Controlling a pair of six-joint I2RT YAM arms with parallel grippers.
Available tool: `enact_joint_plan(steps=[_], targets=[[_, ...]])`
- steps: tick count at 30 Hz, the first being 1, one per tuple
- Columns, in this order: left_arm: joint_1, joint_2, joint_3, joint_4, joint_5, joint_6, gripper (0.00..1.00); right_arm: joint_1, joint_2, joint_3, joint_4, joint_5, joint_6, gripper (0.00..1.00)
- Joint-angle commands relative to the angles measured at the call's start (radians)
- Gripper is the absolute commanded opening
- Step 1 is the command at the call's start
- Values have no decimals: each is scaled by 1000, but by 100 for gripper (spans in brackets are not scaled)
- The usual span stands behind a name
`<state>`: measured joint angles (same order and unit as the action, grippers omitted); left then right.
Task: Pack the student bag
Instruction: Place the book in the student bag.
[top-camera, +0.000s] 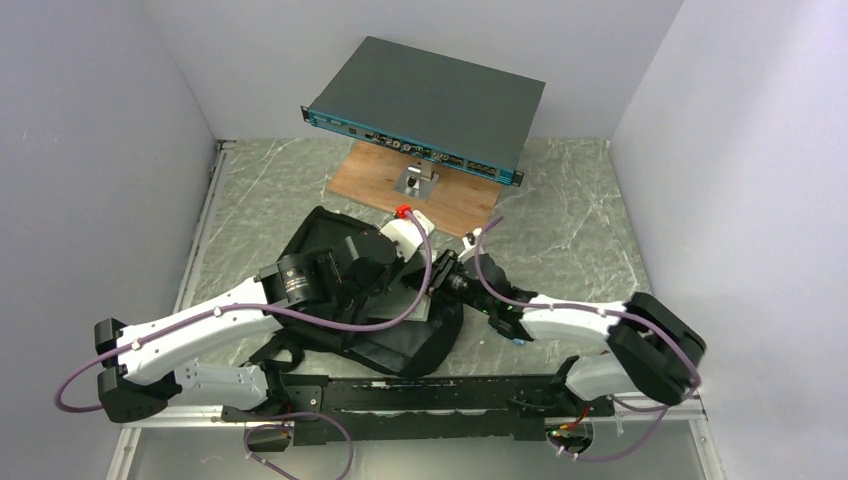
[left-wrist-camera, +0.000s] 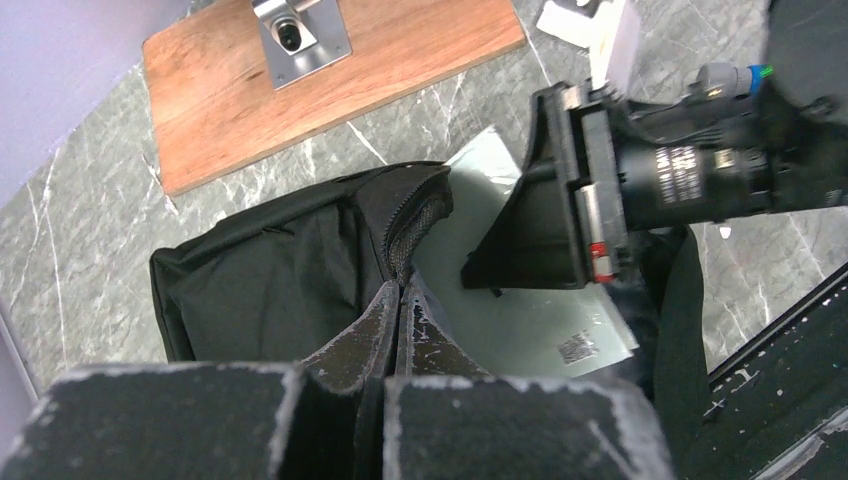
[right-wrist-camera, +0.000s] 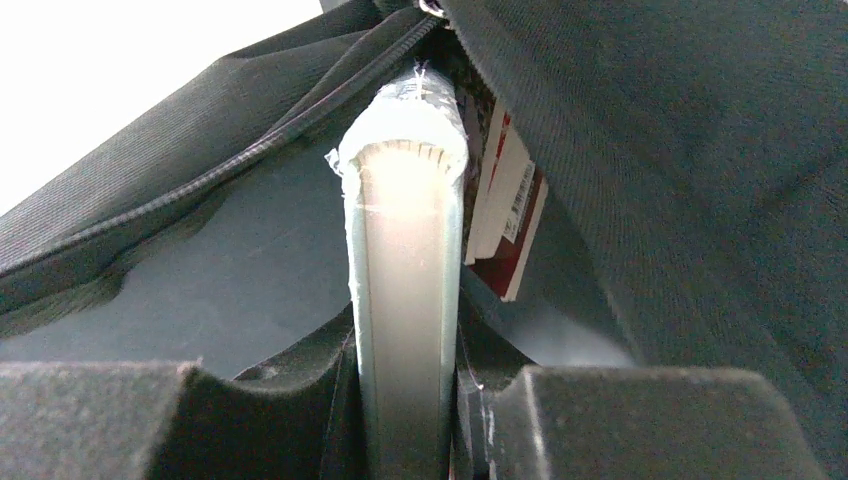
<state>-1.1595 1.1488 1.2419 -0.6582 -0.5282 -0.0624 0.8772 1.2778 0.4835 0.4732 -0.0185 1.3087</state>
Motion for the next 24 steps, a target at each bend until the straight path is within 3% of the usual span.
enact_joint_plan(steps=[1, 6, 8, 9, 11, 17, 20, 24], targets=[[0, -43, 33, 53, -11, 35, 0, 19, 129, 105, 489, 5, 24, 0], [0, -41, 3, 41, -110, 50, 0, 53, 300, 137, 631, 140, -72, 3], [-1, -31, -2, 7, -159, 50, 0, 51, 350, 170, 594, 89, -58, 22], [-1, -26, 1, -14, -172, 50, 0, 50, 357, 188, 544, 53, -76, 35], [0, -34, -14, -5, -169, 50, 0, 54, 357, 225, 397, -10, -111, 52], [0, -72, -47, 65, -91, 50, 0, 40, 302, 220, 76, -148, -227, 85], [0, -70, -52, 66, -76, 44, 0, 25, 257, 186, 9, -205, -267, 88], [-1, -73, -68, 72, -60, 49, 0, 9, 207, 93, 119, -225, -311, 85]])
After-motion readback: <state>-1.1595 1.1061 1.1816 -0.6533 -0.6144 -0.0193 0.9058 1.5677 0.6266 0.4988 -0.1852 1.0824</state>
